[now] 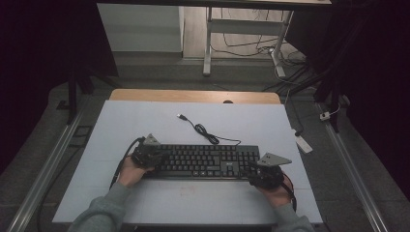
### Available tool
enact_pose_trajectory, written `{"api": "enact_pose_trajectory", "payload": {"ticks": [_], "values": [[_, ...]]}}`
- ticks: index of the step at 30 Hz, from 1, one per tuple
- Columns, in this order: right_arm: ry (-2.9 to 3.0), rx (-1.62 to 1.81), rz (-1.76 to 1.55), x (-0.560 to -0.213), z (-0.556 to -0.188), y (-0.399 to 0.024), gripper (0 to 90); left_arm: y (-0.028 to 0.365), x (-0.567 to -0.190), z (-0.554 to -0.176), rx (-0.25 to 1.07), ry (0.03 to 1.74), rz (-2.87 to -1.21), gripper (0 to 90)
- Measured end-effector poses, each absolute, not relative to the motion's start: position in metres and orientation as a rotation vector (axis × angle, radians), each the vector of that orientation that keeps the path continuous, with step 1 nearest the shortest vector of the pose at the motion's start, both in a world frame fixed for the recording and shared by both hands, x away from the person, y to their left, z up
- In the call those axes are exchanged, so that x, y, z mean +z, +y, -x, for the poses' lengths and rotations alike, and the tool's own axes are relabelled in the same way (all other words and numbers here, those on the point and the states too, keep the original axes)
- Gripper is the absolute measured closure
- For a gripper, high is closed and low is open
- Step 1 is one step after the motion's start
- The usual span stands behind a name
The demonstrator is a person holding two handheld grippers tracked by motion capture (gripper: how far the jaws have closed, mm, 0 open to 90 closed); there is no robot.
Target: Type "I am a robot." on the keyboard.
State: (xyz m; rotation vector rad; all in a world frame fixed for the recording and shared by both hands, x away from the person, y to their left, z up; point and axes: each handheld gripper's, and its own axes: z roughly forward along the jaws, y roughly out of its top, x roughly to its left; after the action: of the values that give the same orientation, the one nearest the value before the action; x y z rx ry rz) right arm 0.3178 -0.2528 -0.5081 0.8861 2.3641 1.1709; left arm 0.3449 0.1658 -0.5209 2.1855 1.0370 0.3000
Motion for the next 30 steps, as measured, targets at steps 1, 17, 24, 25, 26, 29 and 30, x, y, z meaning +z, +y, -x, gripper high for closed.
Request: {"api": "enact_pose_trajectory", "payload": {"ticks": [1,17,24,25,26,29,30], "values": [[2.364,1.171,-0.886,-0.508,-0.318,-0.253,52.7,0.165,-0.522,-0.345,0.301,1.038,-2.186,89.0],[2.360,1.159,-0.886,-0.507,-0.317,-0.253,52.7,0.183,-0.503,-0.335,0.284,1.049,-2.033,65.8],[2.366,1.174,-0.878,-0.507,-0.318,-0.253,52.7,0.192,-0.497,-0.328,0.249,1.040,-2.004,42.3],[2.366,1.174,-0.878,-0.507,-0.318,-0.253,52.7,0.192,-0.496,-0.327,0.244,1.032,-2.007,42.3],[2.369,1.176,-0.877,-0.507,-0.318,-0.253,52.7,0.192,-0.496,-0.326,0.242,1.023,-2.010,39.8],[2.365,1.184,-0.879,-0.507,-0.318,-0.253,52.7,0.192,-0.494,-0.323,0.240,1.010,-2.022,37.2],[2.365,1.184,-0.879,-0.507,-0.318,-0.253,52.6,0.192,-0.494,-0.322,0.241,1.011,-2.020,37.2]]}}
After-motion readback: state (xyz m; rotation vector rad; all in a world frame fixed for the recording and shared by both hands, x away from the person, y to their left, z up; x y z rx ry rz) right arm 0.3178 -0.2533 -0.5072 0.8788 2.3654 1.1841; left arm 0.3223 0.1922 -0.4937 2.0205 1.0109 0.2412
